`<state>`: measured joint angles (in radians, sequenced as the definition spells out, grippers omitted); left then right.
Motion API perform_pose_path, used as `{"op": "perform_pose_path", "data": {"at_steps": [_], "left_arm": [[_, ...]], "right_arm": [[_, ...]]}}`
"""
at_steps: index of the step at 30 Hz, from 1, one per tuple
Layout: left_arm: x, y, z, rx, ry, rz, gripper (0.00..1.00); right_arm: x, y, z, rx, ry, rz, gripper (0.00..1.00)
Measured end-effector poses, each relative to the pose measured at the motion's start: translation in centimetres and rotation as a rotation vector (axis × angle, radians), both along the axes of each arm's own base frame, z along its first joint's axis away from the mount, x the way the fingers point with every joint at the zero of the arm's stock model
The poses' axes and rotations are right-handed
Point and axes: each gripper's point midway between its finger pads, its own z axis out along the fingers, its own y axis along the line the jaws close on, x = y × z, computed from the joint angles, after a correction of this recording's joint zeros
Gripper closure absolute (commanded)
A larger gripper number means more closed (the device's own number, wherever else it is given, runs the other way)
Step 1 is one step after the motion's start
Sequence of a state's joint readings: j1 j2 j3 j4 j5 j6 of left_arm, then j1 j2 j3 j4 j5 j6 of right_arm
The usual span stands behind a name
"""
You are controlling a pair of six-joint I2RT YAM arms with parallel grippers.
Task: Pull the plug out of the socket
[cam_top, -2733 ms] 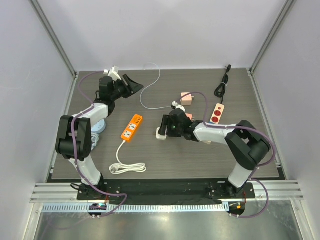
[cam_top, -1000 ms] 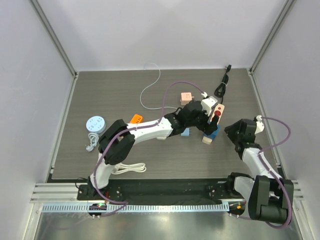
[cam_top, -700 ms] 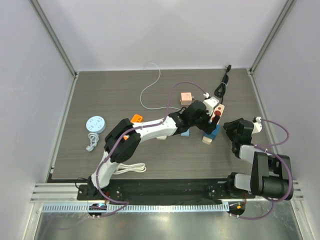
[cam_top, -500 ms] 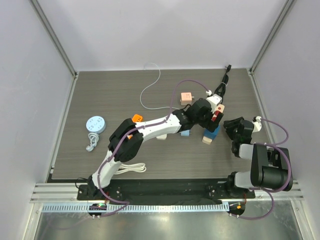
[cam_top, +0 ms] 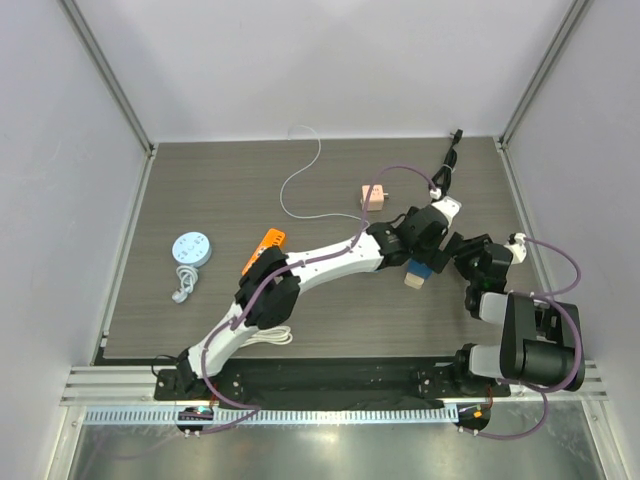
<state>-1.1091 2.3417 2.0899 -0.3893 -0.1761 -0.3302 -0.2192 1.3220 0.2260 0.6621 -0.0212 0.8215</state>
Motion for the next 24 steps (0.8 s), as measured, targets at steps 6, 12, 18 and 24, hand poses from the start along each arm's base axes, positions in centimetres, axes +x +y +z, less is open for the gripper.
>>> {"op": "perform_pose_path", "data": {"at_steps": [6,12,18,24], "left_arm": [[-0.8,-0.2,-2.4,0.083,-0.006,0.028,0.10],[-0.9,0.5,-3.9,0.144,-0.008,0.057,0.16],[-0.8,0.6,-3.7,0.143,0.002,0.081,0.52],[-0.5,0.9,-3.7,0.152,0.000,0.087,0.79]], "right_arm": [[0.0,-0.1,0.2,0.005,-0.010,0.005,0.48],[0.1,0.5,-0.2,0.023,-0.008,0.038,0.48],[0.1,1.1,-0.4,0.037,-0.004,0.065,0.48],[0.1,1.7,-0.3,0.051,-0.007,0.096,0.46]]}}
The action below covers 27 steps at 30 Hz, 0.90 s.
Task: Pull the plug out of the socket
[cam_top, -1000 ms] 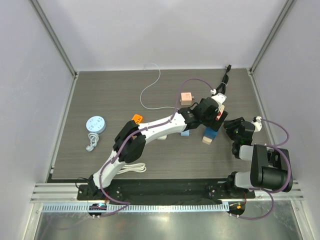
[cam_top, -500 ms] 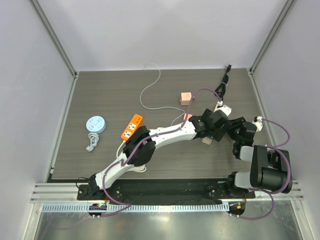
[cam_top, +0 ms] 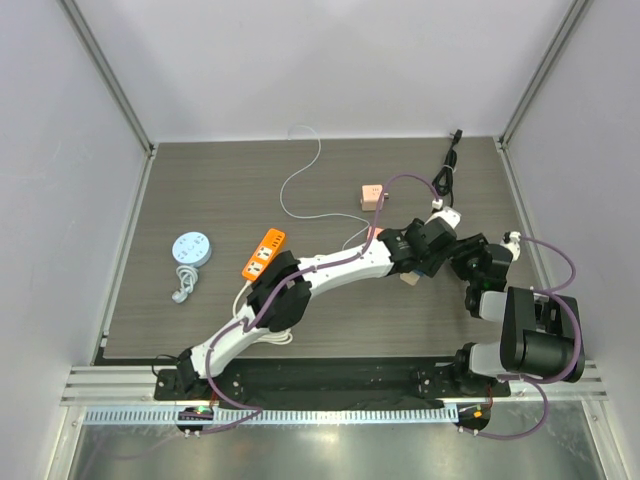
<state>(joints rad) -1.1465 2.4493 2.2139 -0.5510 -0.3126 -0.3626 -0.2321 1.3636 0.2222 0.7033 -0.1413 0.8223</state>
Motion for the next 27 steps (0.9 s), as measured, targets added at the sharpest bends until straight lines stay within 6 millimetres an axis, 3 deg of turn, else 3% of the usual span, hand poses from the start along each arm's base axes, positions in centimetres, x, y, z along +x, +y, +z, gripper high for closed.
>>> {"op": "perform_pose_path", "data": {"at_steps": [4,19,27], "left_arm": [[0.0,0.0,0.0,-0.005,0.009,0.000,1.00],[1.2,1.1,0.1,-0.131,0.175,0.023,1.00],[1.1,0.5,0.3,-0.211,0.244,0.016,1.00]], "right_arm": [[0.0,0.5,0.2,0.011,-0.008,0.027,0.40],[0.1,2.3,-0.4,0.100,-0.008,0.114,0.39],[0.7,2.8,-0.6,0.174,-0.032,0.134,0.40]]}}
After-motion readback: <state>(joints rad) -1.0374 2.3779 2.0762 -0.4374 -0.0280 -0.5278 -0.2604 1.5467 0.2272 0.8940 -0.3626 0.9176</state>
